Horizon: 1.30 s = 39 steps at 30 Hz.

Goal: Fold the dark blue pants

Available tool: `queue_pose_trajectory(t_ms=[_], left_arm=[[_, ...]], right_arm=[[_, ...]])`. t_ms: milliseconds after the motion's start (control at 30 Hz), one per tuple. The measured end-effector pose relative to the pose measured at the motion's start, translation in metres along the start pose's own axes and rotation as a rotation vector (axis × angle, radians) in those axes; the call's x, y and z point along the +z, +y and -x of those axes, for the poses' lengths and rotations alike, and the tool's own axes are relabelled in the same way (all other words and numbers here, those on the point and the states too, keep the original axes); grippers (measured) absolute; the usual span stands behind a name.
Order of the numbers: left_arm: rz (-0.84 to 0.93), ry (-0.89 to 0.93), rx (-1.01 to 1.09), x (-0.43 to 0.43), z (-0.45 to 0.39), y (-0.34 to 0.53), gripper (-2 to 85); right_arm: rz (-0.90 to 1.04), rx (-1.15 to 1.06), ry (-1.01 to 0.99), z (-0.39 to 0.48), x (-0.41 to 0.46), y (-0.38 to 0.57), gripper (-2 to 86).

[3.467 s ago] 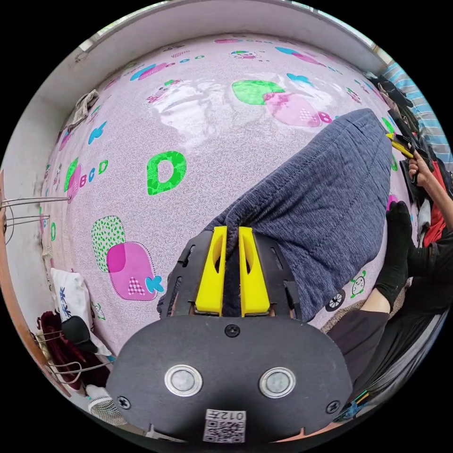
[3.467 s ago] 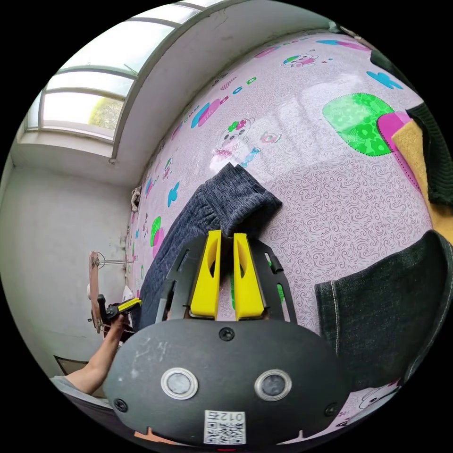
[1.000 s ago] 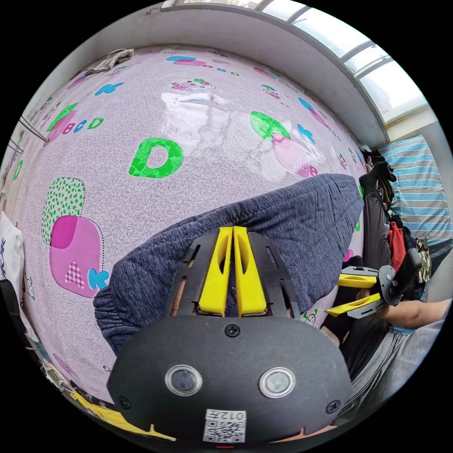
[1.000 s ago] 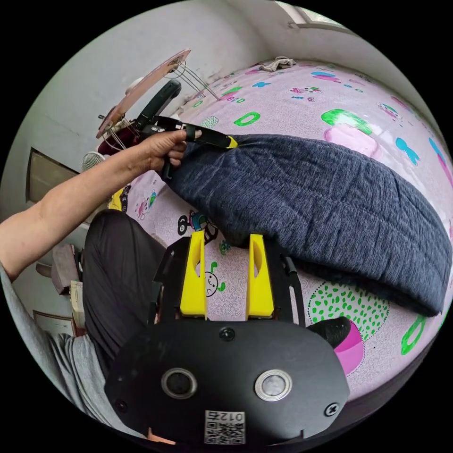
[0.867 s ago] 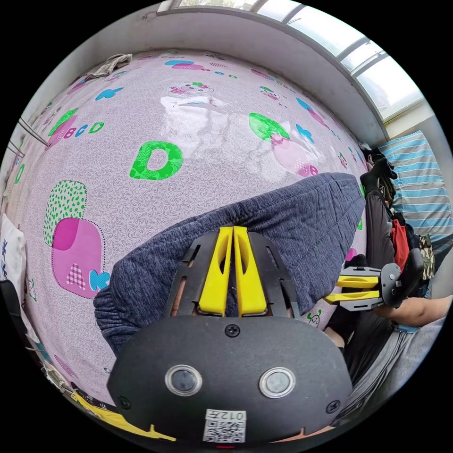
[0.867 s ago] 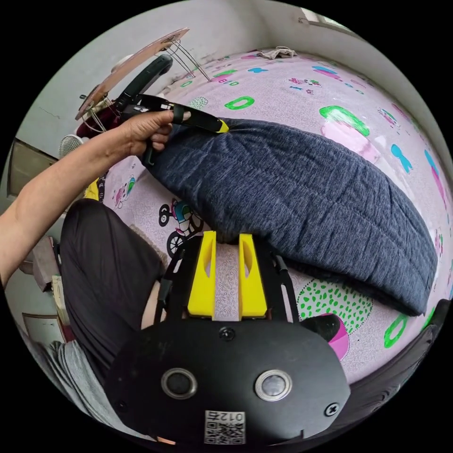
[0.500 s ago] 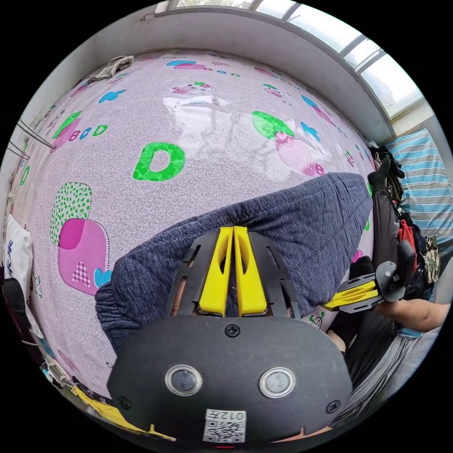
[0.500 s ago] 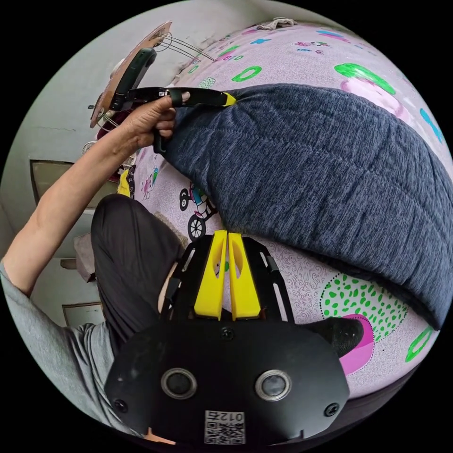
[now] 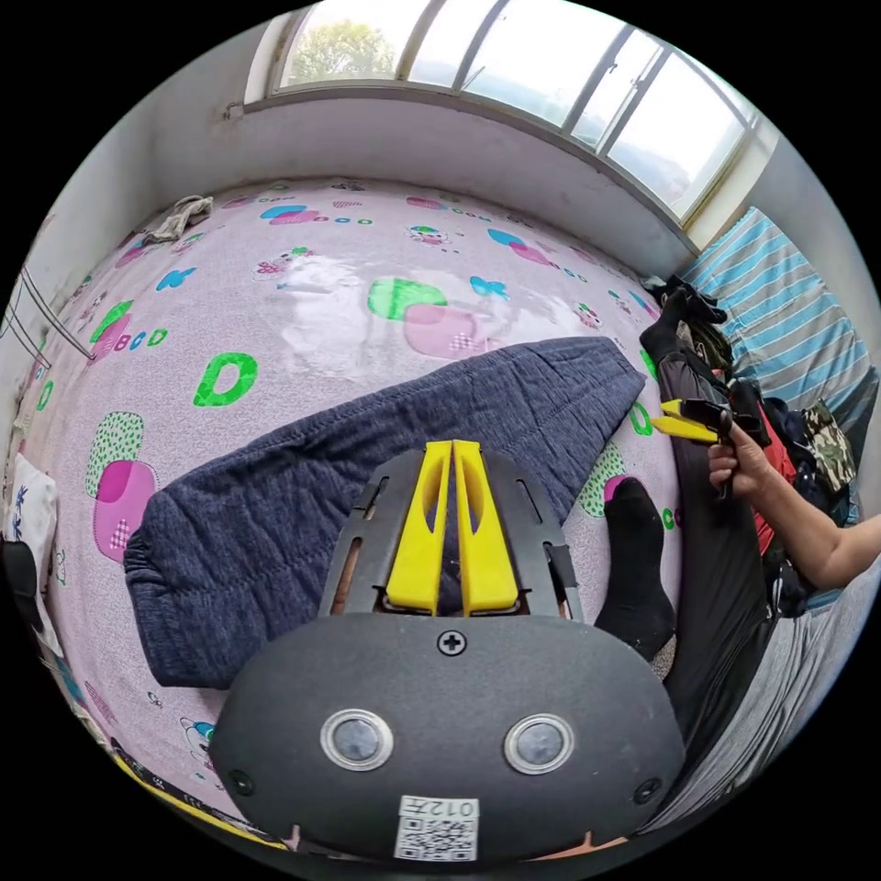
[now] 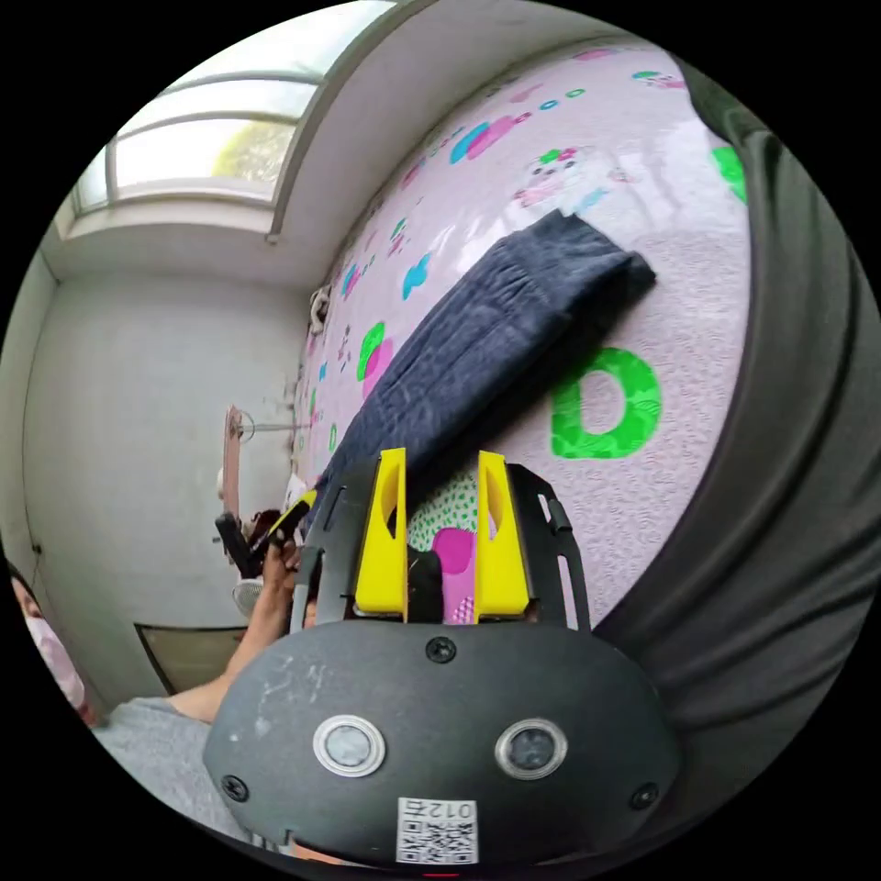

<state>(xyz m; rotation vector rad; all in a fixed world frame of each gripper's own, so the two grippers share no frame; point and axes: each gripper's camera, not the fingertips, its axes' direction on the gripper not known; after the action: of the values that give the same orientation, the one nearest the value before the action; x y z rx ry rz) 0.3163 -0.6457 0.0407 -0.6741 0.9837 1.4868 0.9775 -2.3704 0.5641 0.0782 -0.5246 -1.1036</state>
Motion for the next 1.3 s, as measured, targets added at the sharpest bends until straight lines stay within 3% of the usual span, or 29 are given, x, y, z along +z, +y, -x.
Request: queue_pose_trajectory(t_ms=[267,433,667,800,1100,1300], left_arm=[[0.123,-0.013,-0.005,0.052,-0.032,-0.010,0.8],[0.131,0.000,-0.064,0.062,-0.019,-0.002,0.7],[0.209,-0.039,-0.033,0.045,-0.013,-0.022,0.7],[0.138,-0.054,0.041,0.016,-0.035,-0.043,0.6],[0.179,0.096,0.124,0.079,-0.111,-0.122,0.7],[0.284,0.033,0.174,0.121,-0.139,-0.131,0.7]], right_arm=[[-0.114,0.211,-0.043,-0.091,-0.044,-0.088,15.0],[-0.124,0.227,-0.025,-0.108,-0.052,-0.117,10.5],[-0.131,0.084,0.039,-0.069,-0.089,-0.139,6.9],[-0.127,-0.001,0.134,-0.043,-0.115,-0.123,6.8],[-0.111,0.155,0.196,-0.059,-0.100,-0.149,11.9],[-0.124,0.173,0.196,-0.045,-0.091,-0.172,13.3]])
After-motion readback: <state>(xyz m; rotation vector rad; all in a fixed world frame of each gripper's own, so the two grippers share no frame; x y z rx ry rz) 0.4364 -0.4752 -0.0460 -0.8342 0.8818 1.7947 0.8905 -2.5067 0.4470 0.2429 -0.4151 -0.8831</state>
